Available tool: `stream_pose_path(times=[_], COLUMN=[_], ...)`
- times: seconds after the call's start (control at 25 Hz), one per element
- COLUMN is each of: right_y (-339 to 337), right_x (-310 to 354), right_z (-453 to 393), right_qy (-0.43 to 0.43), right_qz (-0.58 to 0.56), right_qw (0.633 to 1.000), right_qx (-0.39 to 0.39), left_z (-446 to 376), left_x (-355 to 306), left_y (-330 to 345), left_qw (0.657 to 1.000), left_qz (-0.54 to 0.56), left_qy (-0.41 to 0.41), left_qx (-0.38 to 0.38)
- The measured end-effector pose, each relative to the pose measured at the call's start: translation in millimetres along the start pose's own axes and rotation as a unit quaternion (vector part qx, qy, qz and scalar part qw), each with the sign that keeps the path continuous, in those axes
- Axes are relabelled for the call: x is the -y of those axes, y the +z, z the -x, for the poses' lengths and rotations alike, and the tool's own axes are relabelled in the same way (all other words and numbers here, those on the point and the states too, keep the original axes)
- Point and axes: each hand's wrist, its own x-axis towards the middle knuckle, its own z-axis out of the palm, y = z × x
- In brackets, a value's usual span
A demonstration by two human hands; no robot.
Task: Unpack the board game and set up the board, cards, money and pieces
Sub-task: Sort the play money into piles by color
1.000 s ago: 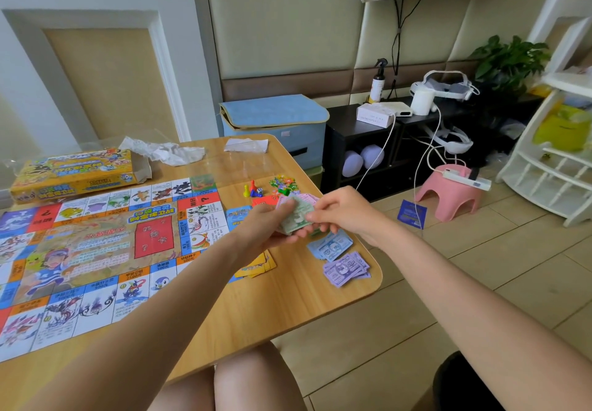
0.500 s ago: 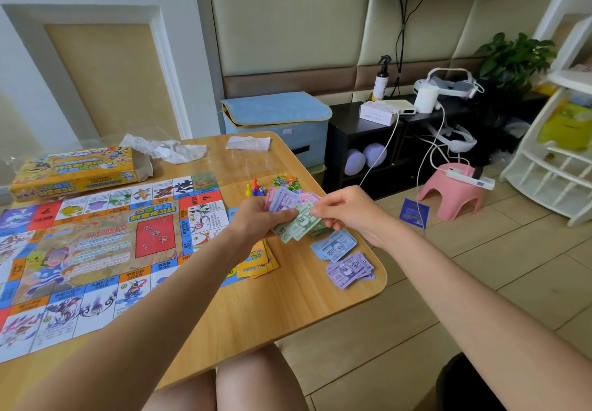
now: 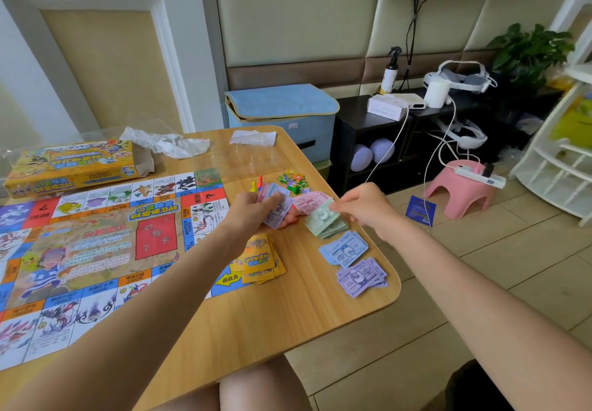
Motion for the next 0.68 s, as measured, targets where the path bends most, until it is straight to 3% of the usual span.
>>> stream_pose_path(times=[0.12,0.24,0.36,0.52,0.68], right_y=[10.7,12.8,7.2,16.3,17.1], right_x=[-14.5,-15.4,0.0,23.8,23.3], right_z=[-5.3,-5.8,-1.5,12.2,11.2], right_qy=[0.003,-0.021,-0.074,-0.094,-0.104], right_qz=[0.149,0.203,0.108,-0.059,-0.094], right_qw=[0.989,0.978,0.990,0.986,0.983], right_qx=[0.001,-0.040,-0.059,0.125,0.118], left_z=[-2.0,-4.7,-3.4,1.0,7.8], left_x=[7.0,11.0,11.2,8.9,4.0], left_y=[0.3,5.3,10.3,14.8,10.8], left_qw=[0.999,0.999,0.999,0.998,0.997], left_qz=[-0.019,-0.024,-0.022,-0.018,0.000], left_qy=[-0.008,-0.028,-0.042,-0.032,-0.040], left_qx=[0.031,0.031,0.022,0.043,0.068])
